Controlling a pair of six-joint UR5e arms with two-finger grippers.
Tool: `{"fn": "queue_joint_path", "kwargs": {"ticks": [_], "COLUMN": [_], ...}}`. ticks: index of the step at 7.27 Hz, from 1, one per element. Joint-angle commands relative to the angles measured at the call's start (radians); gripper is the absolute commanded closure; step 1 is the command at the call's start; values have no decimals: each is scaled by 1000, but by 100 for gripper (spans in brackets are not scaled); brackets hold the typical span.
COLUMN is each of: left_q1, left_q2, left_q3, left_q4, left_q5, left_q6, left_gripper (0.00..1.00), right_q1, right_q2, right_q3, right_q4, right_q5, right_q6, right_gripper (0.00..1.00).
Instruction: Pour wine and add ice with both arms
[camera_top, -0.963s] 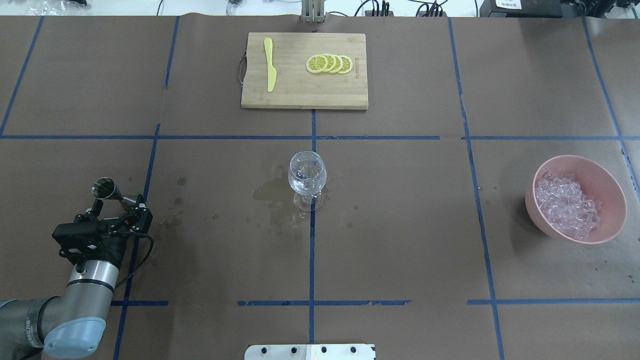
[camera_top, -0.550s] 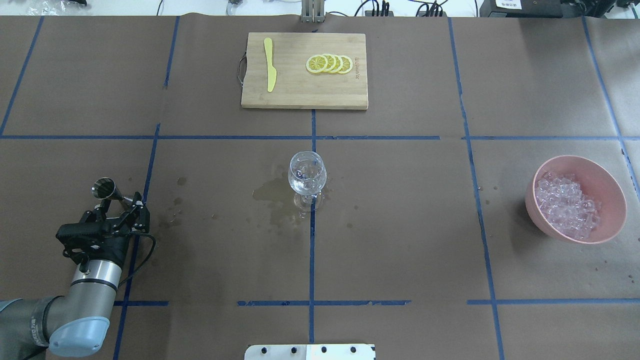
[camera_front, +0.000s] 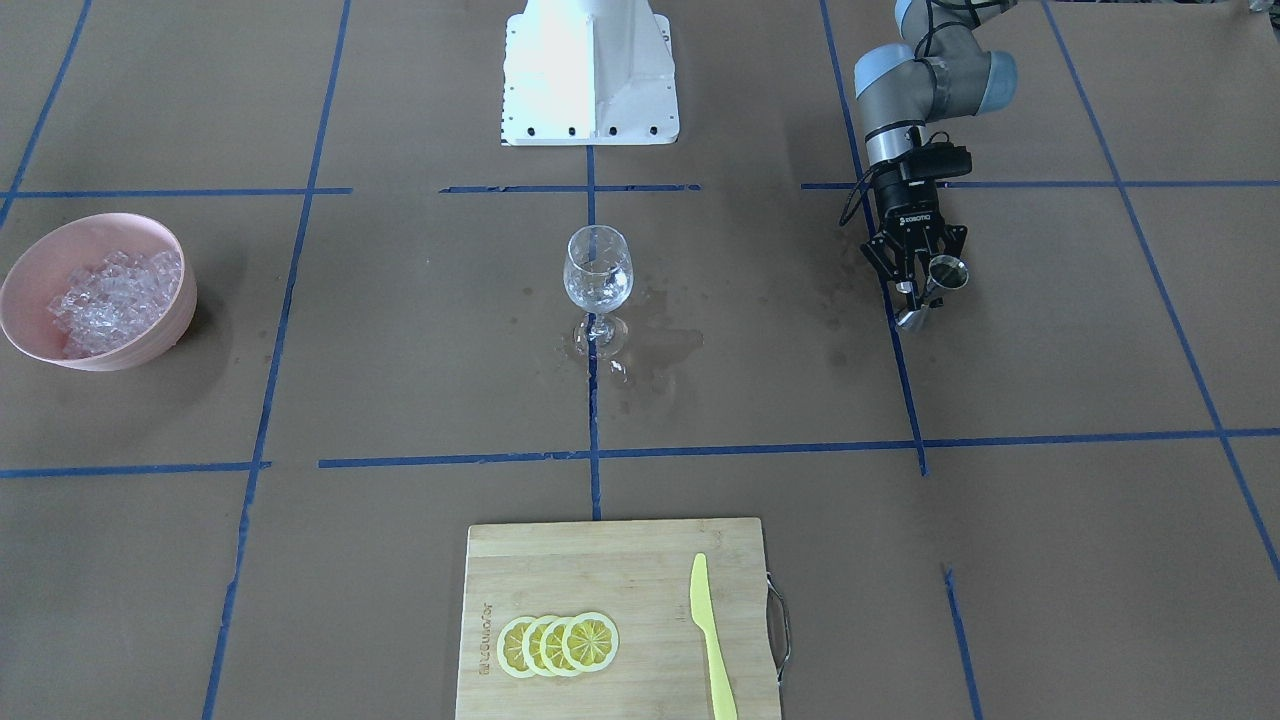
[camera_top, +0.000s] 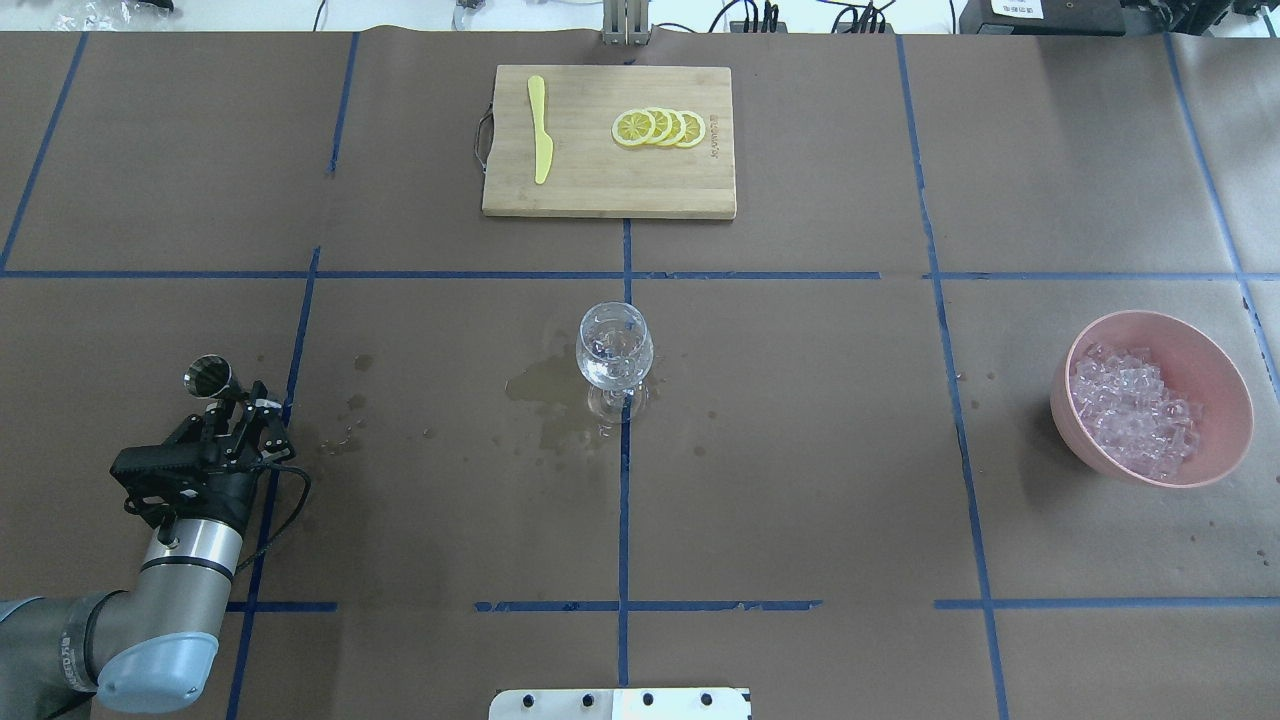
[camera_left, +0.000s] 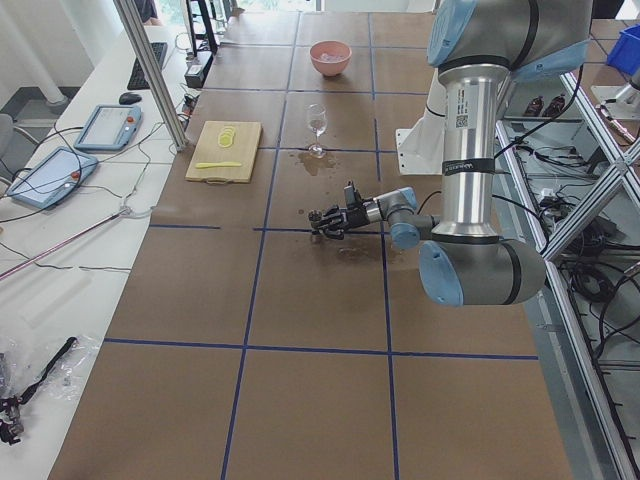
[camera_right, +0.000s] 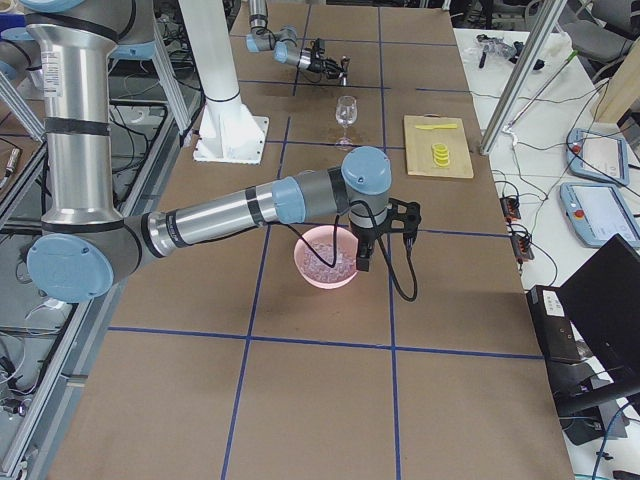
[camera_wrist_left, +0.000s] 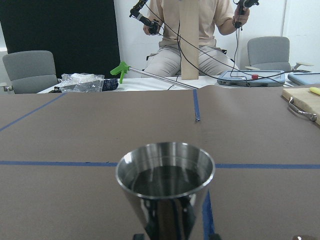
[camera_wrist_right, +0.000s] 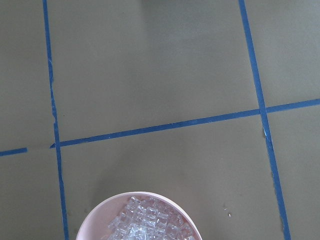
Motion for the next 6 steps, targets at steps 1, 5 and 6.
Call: {"fn": "queue_joint_path", "kwargs": {"ticks": [1,5,6], "left_q1": [-6,-32,-59], "left_q2": [1,9,6], "left_q3": [-3,-79,-104], "left_q4": [-1,-4,-4], "left_q5": [0,0,0], "left_q6": [0,1,18], "left_gripper": [94,100,100], "right_q1": [-2,-3,-3], "right_q2": [-1,-6,-6], "right_q3": [0,6,6], "right_q4": [2,5,8], "right_q5": [0,0,0], "right_q6": [1,0,0], "right_gripper": [0,0,0]}}
